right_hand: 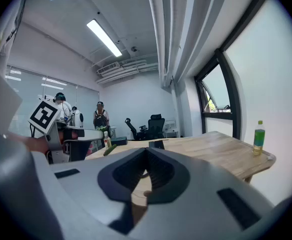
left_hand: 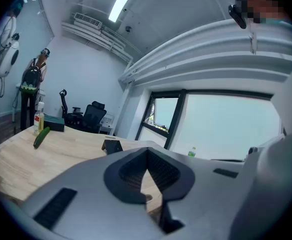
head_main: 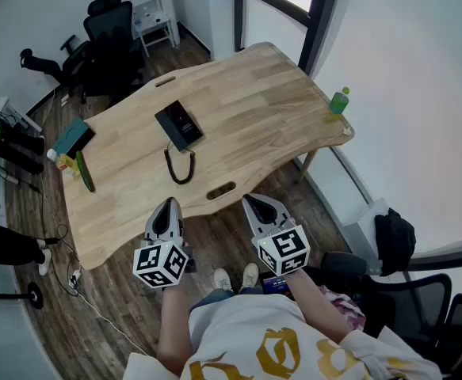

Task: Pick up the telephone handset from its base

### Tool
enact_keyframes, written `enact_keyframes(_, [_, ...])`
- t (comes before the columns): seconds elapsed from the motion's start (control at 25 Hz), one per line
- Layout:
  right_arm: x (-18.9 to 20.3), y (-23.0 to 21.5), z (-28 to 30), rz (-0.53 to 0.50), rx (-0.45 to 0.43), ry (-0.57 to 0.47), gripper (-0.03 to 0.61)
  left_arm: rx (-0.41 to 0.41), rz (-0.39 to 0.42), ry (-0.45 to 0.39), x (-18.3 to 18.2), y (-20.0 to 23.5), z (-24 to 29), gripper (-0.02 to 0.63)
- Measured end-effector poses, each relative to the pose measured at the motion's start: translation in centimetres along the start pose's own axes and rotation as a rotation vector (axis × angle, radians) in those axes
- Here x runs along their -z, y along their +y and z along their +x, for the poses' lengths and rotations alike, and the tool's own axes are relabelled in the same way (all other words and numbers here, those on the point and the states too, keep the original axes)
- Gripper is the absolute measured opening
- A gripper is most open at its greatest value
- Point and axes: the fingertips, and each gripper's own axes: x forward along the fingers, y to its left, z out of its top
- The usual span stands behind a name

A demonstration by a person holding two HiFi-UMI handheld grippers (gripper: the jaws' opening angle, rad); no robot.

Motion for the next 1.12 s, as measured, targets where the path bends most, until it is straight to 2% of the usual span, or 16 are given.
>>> enact_keyframes(0.28, [-0.1,-0.2,-0.7,-0.002,0.005,-0.005,0.005,0.007,-0.020,-0.017,-0.2,-0.4,-0.5,0.005])
enact_keyframes(0.48, [-0.5,-0.9,-1.0,-0.004,0.007,-0.019,0.005,0.001,-0.006,-0.008,-0.1,-0.7,0.0,0.005])
enact_keyframes(0.72, [-1.5,-2.0,-1.2,0.035,-0.019,-0.082,0.005,-0.019,-0.006,-0.005,0.2,-0.6,0.4,0.005])
enact_keyframes(0.92, [-1.1,-2.7,-0.5,0.077,-0.046,-0.077,0.005,-0.022,-0.053,-0.025,0.1,0.0,1.0,0.005])
enact_keyframes(1.12, [-0.5,-4.0,1.7,0.110,-0.047,-0.053,0.005,-0.028,-0.026,0.018,0.4,0.9,3.1,0.005])
